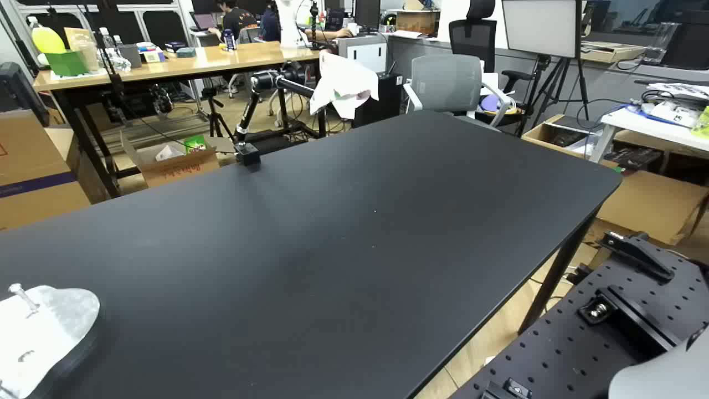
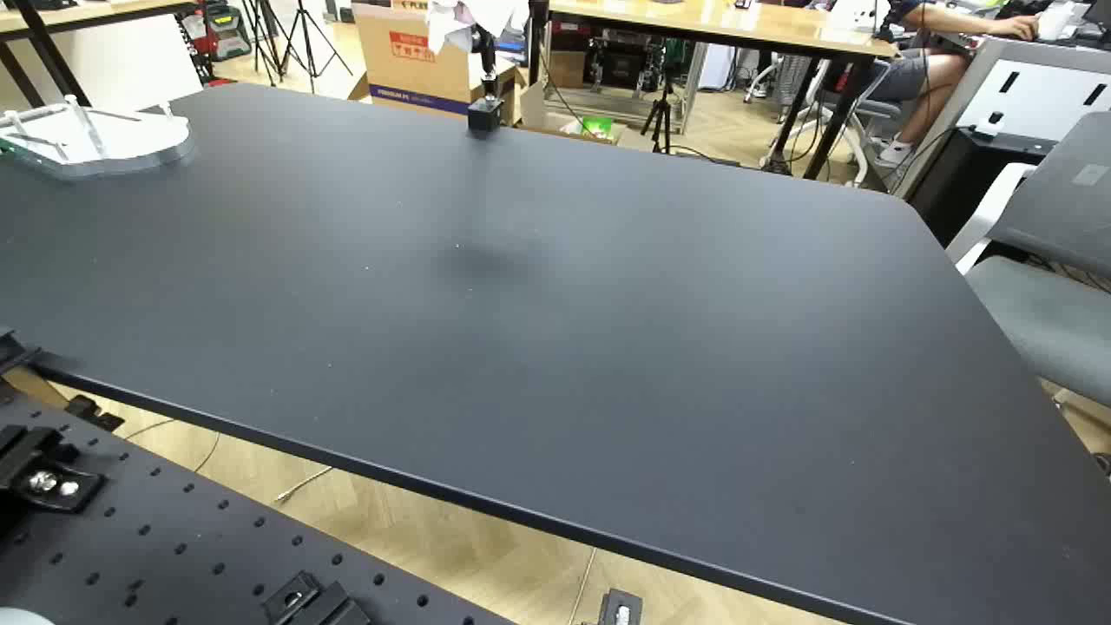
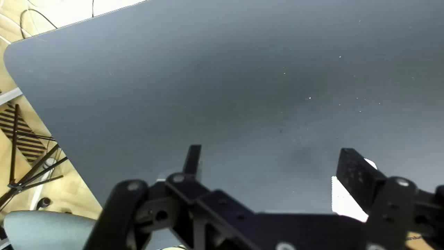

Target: Put the cloth on the table

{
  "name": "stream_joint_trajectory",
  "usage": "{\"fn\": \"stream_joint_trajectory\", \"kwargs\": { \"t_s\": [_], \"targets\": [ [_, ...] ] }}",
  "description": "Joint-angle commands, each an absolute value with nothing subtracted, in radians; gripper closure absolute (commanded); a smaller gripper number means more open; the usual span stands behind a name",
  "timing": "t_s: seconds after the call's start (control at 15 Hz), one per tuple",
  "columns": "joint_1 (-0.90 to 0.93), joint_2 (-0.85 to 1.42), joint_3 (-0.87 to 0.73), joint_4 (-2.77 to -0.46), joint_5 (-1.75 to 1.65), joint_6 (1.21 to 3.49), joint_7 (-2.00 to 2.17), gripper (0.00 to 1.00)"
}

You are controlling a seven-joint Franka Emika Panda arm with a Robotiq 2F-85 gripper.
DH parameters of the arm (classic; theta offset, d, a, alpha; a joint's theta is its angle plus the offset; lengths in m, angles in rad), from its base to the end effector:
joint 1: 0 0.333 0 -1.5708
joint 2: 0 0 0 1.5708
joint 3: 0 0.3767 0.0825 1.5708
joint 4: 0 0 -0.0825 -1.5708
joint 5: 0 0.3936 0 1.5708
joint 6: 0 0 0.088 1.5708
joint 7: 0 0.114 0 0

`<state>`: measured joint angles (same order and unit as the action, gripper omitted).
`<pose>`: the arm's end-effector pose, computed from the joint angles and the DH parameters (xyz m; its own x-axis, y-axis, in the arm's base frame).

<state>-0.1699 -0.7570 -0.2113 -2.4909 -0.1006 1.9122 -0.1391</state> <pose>0.2825 -0.1410 0.5776 0.9702 -0.1703 0.1724 -0.1691 -0.9854 -0.0217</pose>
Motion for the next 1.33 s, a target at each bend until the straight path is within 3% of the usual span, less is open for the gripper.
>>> {"fn": "stream_joint_trajectory", "kwargs": {
  "t_s": [0.0,0.73,1.27],
  "targets": [
    [-0.171,-0.756,-0.211,-2.488,-0.100,1.910,-0.140,0.00],
    [-0.171,-0.758,-0.211,-2.487,-0.100,1.910,-0.140,0.00],
    [-0.146,-0.603,-0.160,-2.464,-0.119,2.145,-0.126,0.00]
  ]
}}
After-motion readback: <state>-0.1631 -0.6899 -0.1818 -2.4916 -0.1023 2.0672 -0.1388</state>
